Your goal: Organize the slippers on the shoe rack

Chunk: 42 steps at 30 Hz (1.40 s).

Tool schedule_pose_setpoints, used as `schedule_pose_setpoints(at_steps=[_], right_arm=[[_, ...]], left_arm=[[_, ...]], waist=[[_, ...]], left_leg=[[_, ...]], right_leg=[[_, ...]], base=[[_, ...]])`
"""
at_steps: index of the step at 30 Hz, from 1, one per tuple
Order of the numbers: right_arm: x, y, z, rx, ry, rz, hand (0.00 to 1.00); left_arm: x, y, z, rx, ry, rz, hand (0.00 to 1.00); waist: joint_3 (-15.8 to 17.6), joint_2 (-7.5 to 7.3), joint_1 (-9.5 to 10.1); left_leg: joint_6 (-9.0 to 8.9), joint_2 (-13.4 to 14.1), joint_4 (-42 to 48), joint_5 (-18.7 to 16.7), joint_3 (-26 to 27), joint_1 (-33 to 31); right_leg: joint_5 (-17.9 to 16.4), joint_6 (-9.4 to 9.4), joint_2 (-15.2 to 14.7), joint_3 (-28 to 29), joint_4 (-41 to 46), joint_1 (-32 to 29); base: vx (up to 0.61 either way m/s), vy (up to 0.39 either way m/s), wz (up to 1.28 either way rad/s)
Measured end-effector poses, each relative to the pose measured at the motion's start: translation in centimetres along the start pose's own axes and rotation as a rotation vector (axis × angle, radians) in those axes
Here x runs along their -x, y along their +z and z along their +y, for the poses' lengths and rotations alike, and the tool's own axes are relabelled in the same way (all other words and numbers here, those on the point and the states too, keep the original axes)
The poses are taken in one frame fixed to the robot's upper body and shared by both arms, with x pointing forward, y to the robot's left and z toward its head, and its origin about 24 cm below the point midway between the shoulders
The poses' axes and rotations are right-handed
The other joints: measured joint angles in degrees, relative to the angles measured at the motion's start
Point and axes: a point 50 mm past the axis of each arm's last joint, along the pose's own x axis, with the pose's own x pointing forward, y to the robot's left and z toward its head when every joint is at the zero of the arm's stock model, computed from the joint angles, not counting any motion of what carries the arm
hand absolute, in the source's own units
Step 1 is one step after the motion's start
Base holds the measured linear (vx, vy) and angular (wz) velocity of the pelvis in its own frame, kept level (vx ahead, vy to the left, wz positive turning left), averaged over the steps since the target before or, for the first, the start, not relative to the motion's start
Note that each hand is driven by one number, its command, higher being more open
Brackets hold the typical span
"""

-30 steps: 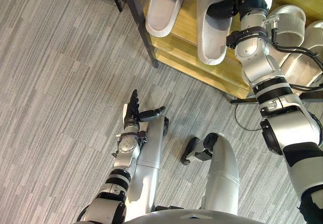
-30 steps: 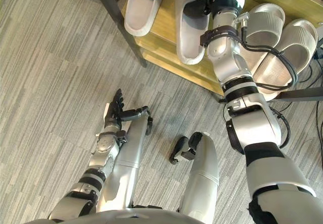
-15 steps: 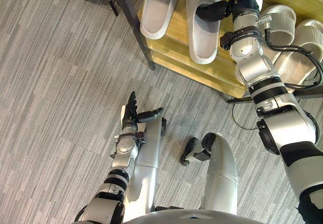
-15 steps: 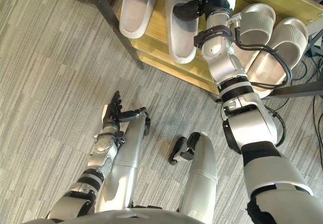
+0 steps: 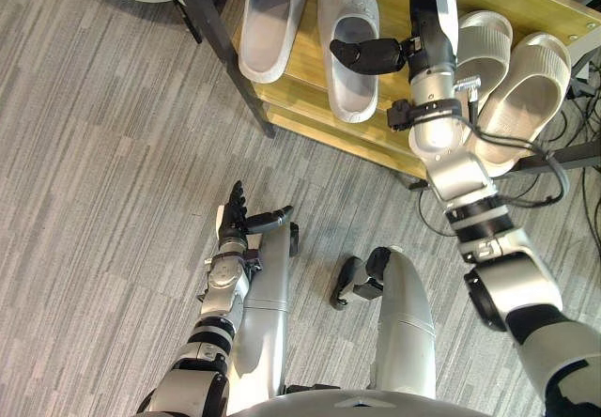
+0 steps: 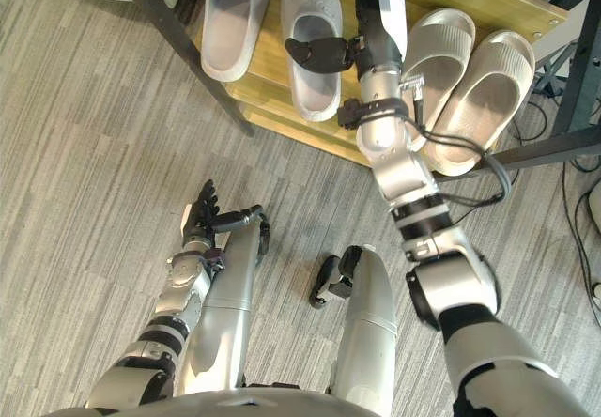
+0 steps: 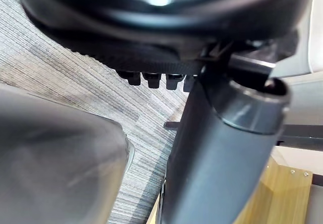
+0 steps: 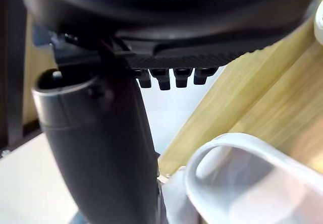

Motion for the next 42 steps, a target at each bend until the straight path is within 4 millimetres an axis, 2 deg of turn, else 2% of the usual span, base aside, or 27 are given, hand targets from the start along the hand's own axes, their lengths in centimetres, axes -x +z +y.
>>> schedule_pose_setpoints(at_steps=[3, 10, 20, 25, 32, 39, 42], right_arm=[[2.2, -0.5, 0.9, -0.178, -0.038, 0.062, 1.00], [6.0, -2.5, 3.1, -0.407, -0.072, 0.237, 1.00], [8.4, -3.6, 4.5, -0.594, -0.104, 0.369, 1.00], [9.0, -3.7, 5.3, -0.614, -0.064, 0.389, 1.00], [9.4, -3.3, 6.8, -0.752, 0.008, 0.421, 1.00], [9.1, -2.7, 7.8, -0.905, 0.030, 0.439, 1.00], [8.2, -1.8, 8.8, -0.969, 0.068, 0.437, 1.00]], left_arm=[[0.1, -0.2, 0.6, 0.021, 0.027, 0.014, 1.00], [0.2, -0.7, 1.2, 0.039, 0.052, 0.044, 1.00], [0.3, -0.9, 1.3, 0.072, 0.085, 0.057, 1.00], [0.4, -1.2, 1.5, 0.082, 0.101, 0.067, 1.00], [0.3, -1.2, 1.6, 0.087, 0.106, 0.069, 1.00], [0.1, -1.2, 1.2, 0.096, 0.110, 0.082, 1.00], [0.0, -1.2, 0.9, 0.104, 0.112, 0.090, 1.00]], waist=[[0.06, -0.77, -0.64], [0.27, -1.15, -0.79], [0.30, -1.09, -0.63], [1.12, -0.70, -0.56], [1.23, -0.51, -0.40], [1.45, -0.12, 0.25], [1.54, 0.13, 0.88]], left_leg=[[0.09, -0.01, -0.58, -0.10, 0.17, 0.96], [0.01, 0.26, -0.60, -0.64, 0.39, 2.67], [0.12, 0.38, -0.60, -1.02, 0.47, 3.09], [0.17, 0.92, -0.61, -1.54, 0.59, 4.72], [0.07, 1.14, -0.67, -1.83, 0.68, 4.79], [0.07, 1.21, -0.63, -1.89, 0.65, 4.81], [0.06, 1.19, -0.62, -1.89, 0.50, 4.69]], right_leg=[[0.05, 0.15, 0.00, 0.03, -0.66, 0.90], [0.09, 0.30, 0.24, 0.30, -0.98, 2.47], [0.09, 0.29, 0.42, 0.38, -1.39, 3.06], [0.04, 0.38, 0.89, 0.47, -1.96, 4.72], [0.08, 0.29, 1.04, 0.44, -2.21, 4.80], [0.08, 0.29, 1.09, 0.37, -2.22, 4.86], [0.08, 0.27, 1.08, 0.14, -2.25, 4.87]], base=[[0.00, 0.000, 0.00], [0.00, -0.004, -0.01], [0.00, -0.002, 0.00], [0.00, -0.009, -0.05], [0.00, -0.002, 0.00], [0.00, 0.000, 0.00], [0.00, 0.000, 0.00]])
